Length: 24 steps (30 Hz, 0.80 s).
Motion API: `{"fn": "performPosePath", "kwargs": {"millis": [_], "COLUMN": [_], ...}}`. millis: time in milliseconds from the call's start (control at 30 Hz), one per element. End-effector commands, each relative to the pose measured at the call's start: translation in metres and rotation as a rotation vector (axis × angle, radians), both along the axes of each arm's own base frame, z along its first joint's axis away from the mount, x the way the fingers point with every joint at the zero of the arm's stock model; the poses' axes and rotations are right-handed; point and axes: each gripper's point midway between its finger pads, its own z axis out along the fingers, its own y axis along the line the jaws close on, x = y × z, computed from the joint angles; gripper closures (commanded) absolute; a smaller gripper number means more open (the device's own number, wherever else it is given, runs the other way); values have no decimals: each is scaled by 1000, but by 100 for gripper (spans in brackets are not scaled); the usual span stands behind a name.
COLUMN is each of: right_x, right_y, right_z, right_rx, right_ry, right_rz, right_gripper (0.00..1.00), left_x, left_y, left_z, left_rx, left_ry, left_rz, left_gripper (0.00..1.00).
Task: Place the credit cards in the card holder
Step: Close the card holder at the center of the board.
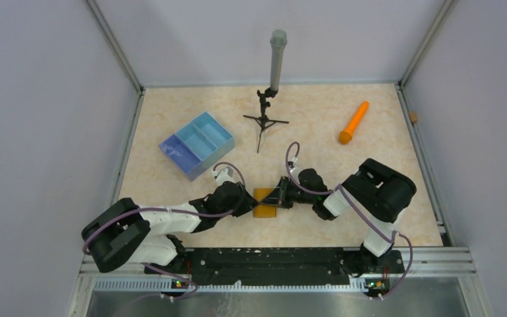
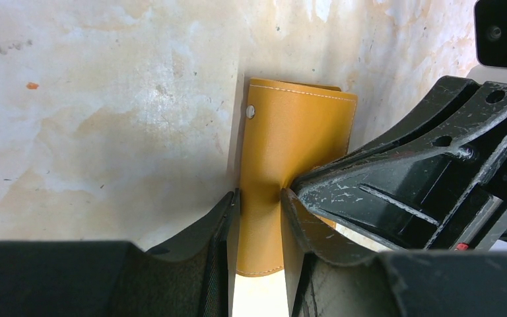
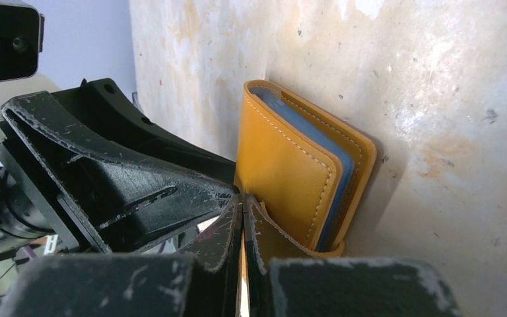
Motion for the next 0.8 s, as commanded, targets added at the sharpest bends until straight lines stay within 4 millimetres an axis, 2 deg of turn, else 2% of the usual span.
{"fn": "performPosePath", "kwargs": {"millis": [0, 300, 500, 667, 767], "right_x": [-50, -64, -71, -62, -48], "right_y": [-96, -126, -126, -114, -112], "right_z": [-118, -126, -136, -121, -106], "right_rx": [-451, -462, -436, -378, -421], "right_ry": [269, 337, 371, 319, 258], "right_rz": [-110, -207, -211, -184, -166], "right_gripper": [100, 100, 100, 100, 100], "left_x": [-35, -33, -28, -23, -15], "left_y": [57, 57, 49, 43, 45], "left_z": [-63, -61, -56, -41, -20], "left_rx": [284, 289, 273, 241, 242], "left_ry": [164, 160, 134, 89, 26], "left_rz": [19, 24, -4, -24, -18], "left_gripper": [65, 65, 64, 59, 48]}}
